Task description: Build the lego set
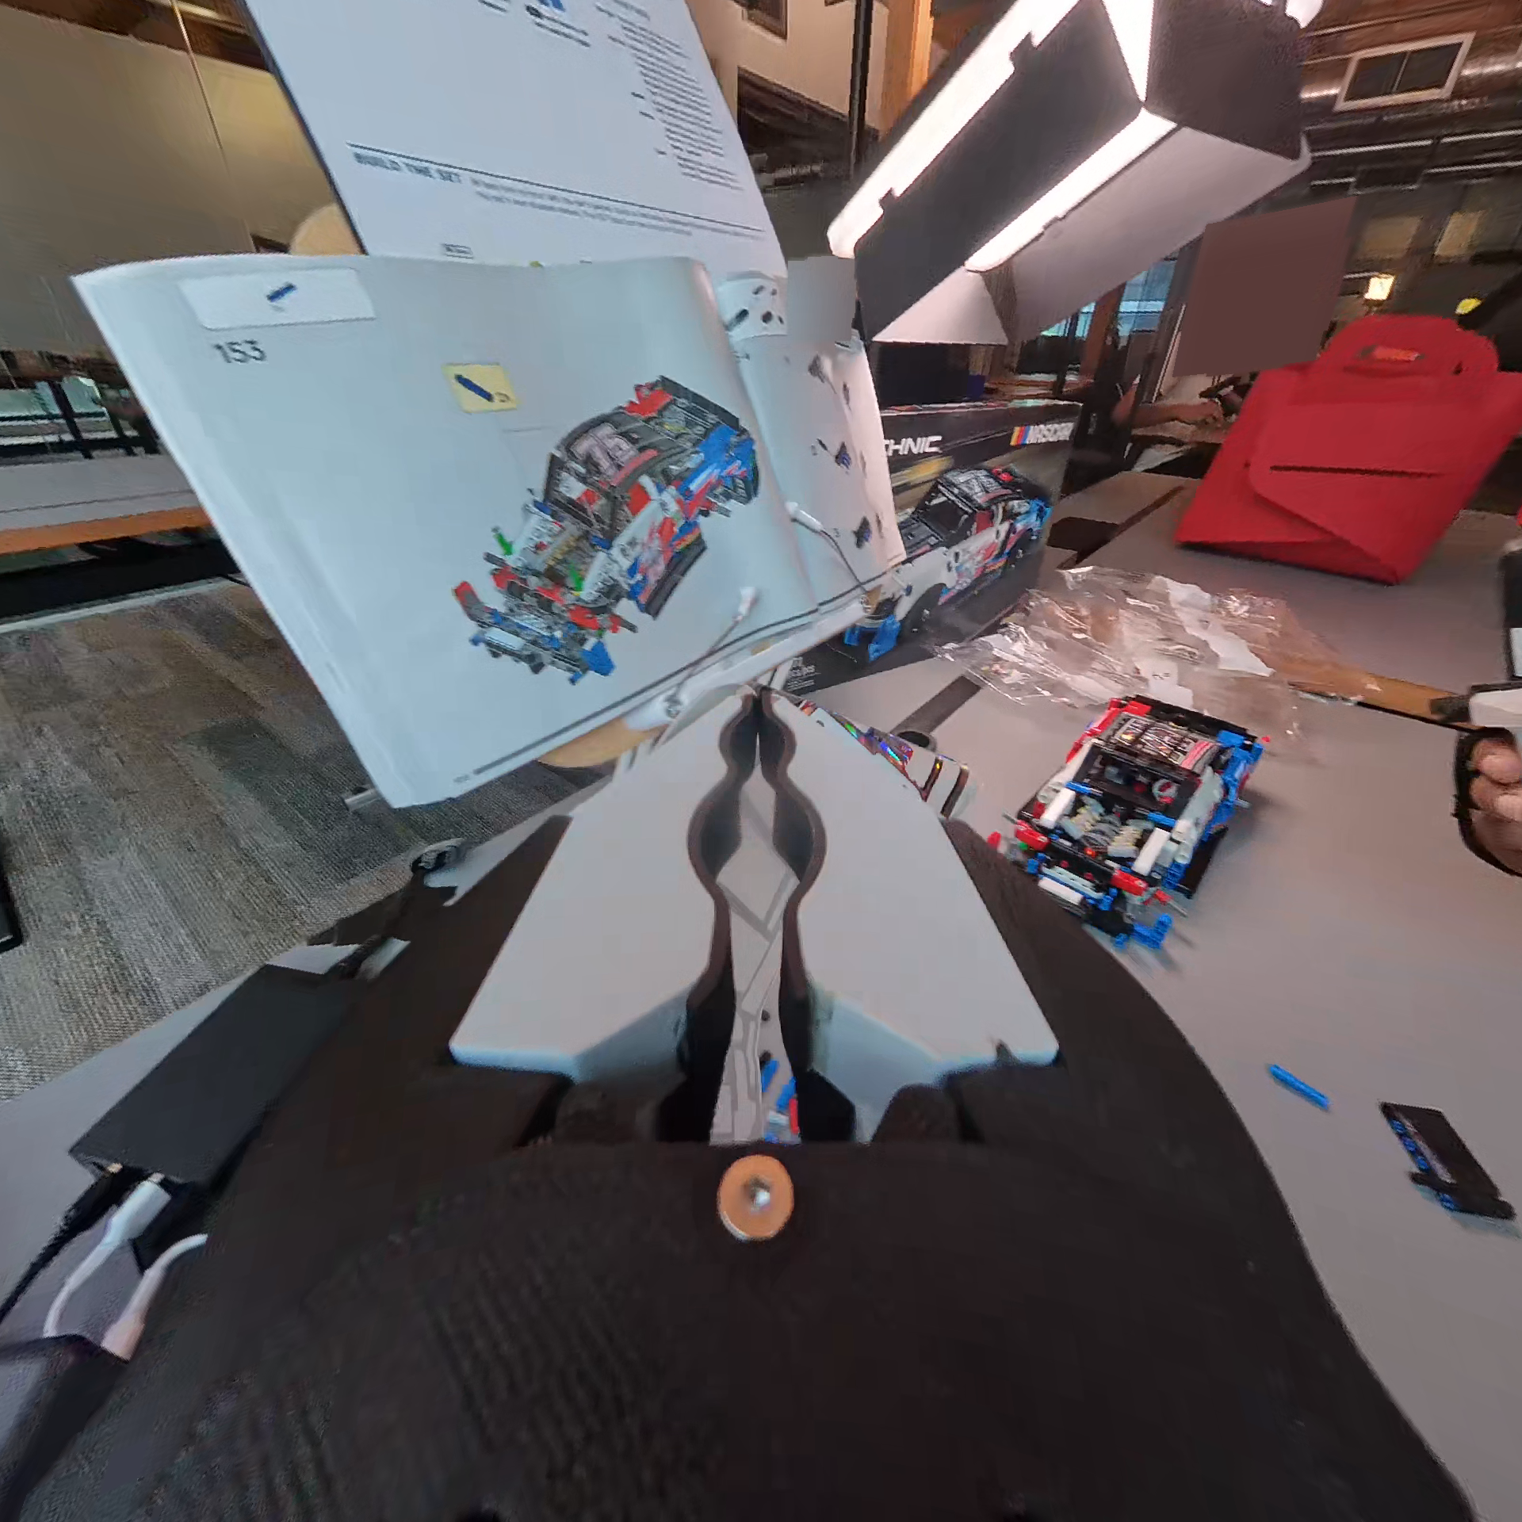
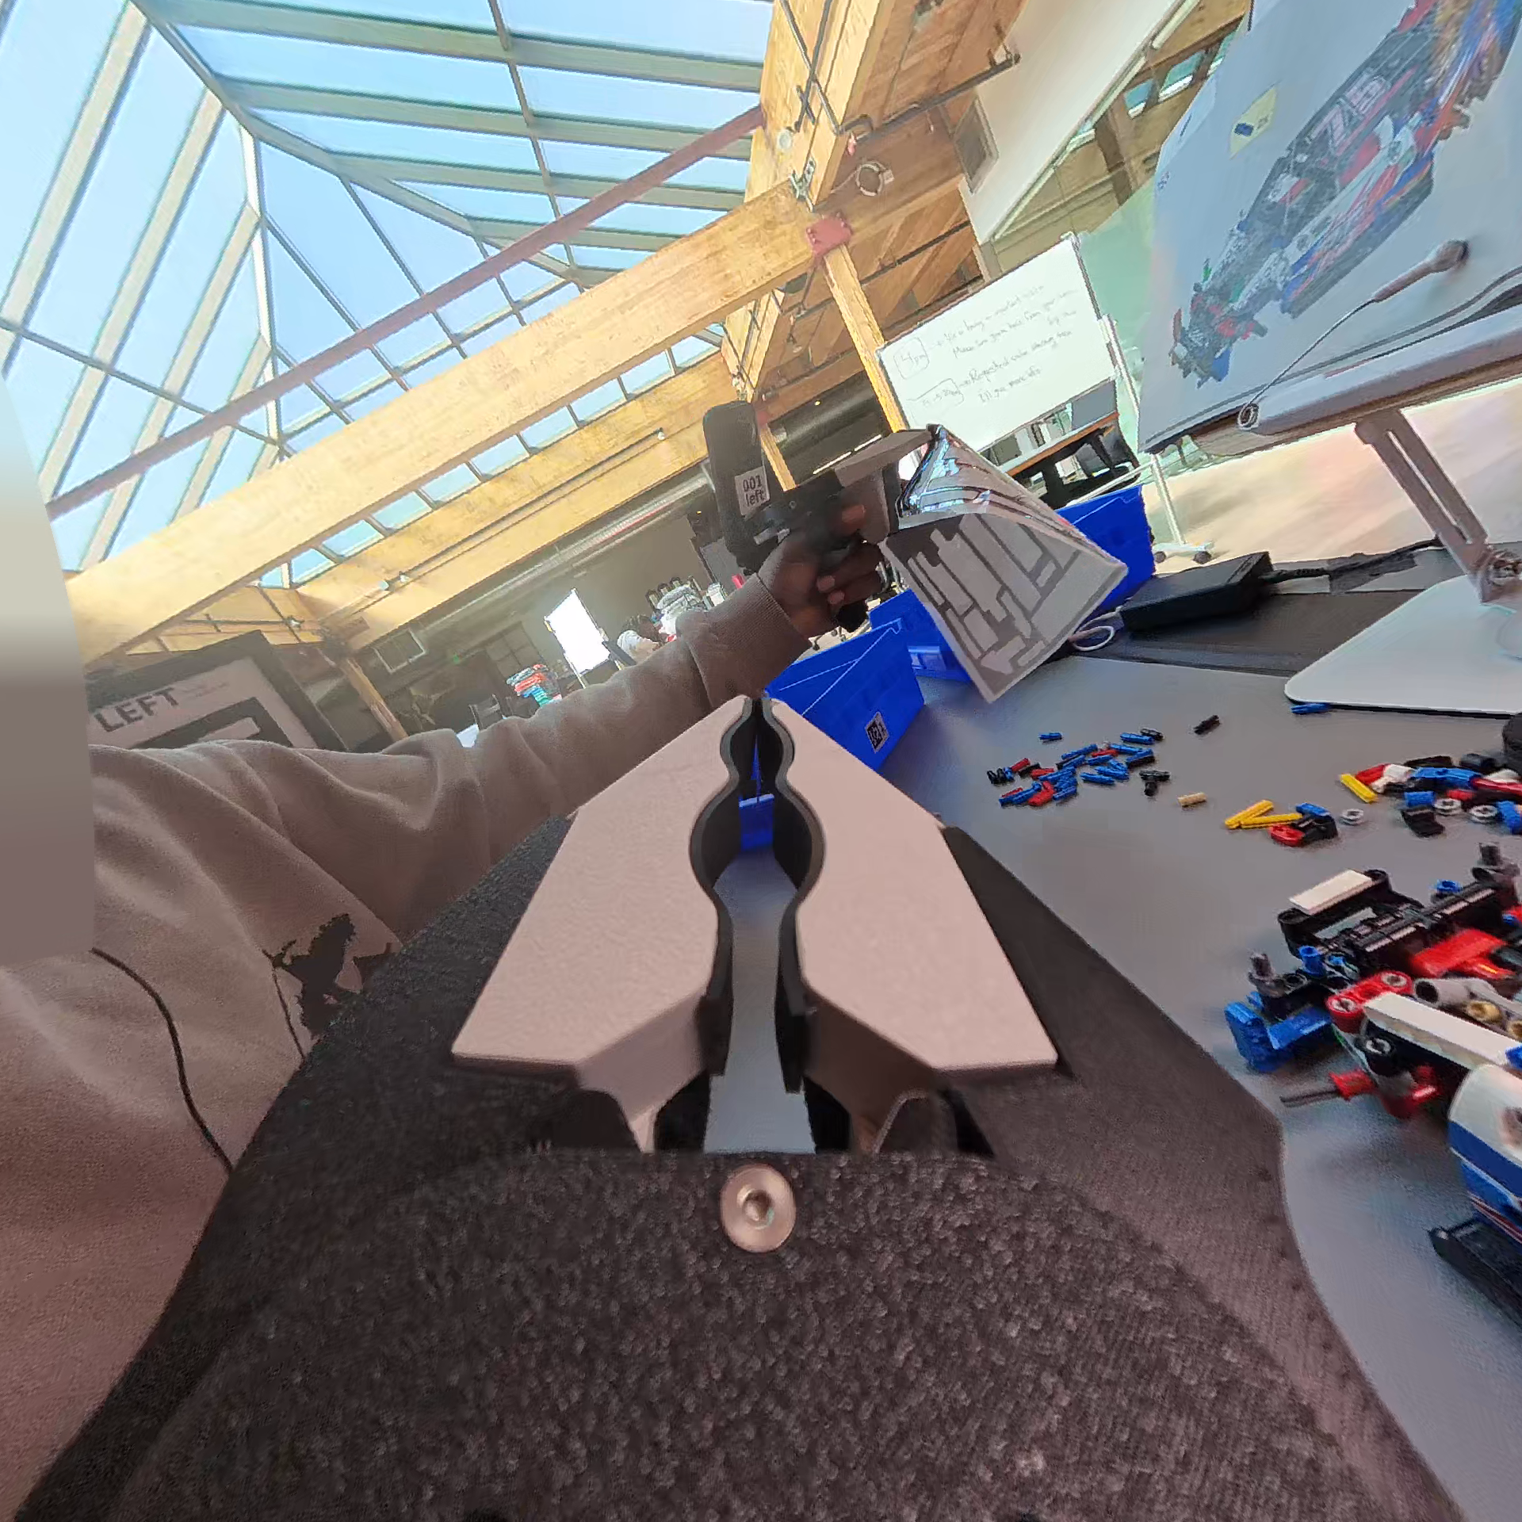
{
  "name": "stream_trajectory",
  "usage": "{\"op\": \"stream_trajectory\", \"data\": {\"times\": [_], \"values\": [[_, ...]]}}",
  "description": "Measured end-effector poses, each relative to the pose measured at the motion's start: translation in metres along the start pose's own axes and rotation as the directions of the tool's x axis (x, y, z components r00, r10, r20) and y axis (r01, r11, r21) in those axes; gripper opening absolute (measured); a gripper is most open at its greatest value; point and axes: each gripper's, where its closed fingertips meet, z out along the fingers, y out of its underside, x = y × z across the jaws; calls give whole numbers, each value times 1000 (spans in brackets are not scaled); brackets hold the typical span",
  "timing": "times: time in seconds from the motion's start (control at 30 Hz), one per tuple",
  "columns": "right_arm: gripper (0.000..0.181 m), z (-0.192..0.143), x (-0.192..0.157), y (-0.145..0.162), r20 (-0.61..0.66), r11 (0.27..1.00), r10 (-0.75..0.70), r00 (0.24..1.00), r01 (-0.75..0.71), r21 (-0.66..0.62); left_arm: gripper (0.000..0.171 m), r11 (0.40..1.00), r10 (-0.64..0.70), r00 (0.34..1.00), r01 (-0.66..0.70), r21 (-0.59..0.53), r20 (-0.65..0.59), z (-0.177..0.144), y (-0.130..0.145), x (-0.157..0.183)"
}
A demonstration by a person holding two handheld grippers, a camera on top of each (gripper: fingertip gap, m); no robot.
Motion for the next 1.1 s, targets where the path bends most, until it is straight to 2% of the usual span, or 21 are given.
{"op": "stream_trajectory", "data": {"times": [0.17, 0.23, 0.3, 0.37, 0.43, 0.53, 0.6, 0.73, 0.77, 0.83, 0.93, 1.0, 1.1], "values": [[0, -5, 5, 1, -13, 1000, -19, 1000, 19, 0, 0, 995, 100, 995, -100, 20, 18, 4, -8, -41], [0, -6, 7, 2, -16, 1000, -18, 1000, 18, -1, 0, 991, 114, 994, -113, -69, 5, 5, 12, -54], [0, -6, 9, 4, -15, 1000, -20, 1000, 19, -8, 0, 977, 62, 998, -58, -207, 13, 5, 49, -71], [0, -5, 10, 6, -17, 999, -26, 1000, 26, -21, 0, 921, 35, 988, 27, -389, 151, -2, 92, -103], [0, -4, 10, 9, -14, 999, -30, 999, 29, -36, 0, 865, 4, 963, 132, -483, 270, -10, 122, -126], [0, -2, 10, 13, -11, 999, -27, 1000, 27, -46, 0, 791, -26, 899, 286, -540, 438, -21, 150, -151], [0, -1, 11, 14, -12, 998, -28, 1000, 28, -51, 0, 732, 15, 844, 357, -581, 537, -31, 168, -165], [0, -2, 12, 14, -19, 998, -31, 999, 30, -50, 0, 667, 69, 774, 433, -606, 629, -38, 187, -175], [0, -2, 12, 14, -22, 998, -32, 999, 31, -51, 4, 662, 73, 756, 451, -599, 650, -39, 188, -177], [0, -2, 13, 14, -26, 998, -35, 999, 33, -51, 30, 690, 90, 717, 456, -563, 691, -41, 179, -183], [0, -2, 15, 15, -35, 998, -38, 999, 36, -51, 42, 822, 127, 694, 326, -466, 709, -32, 128, -178], [0, -2, 17, 15, -41, 998, -40, 998, 38, -51, 40, 894, 72, 758, 239, -379, 648, -13, 92, -145], [0, 0, 18, 18, -44, 997, -56, 997, 53, -51, 31, 940, -93, 916, 210, -270, 390, 20, 62, -41]]}}
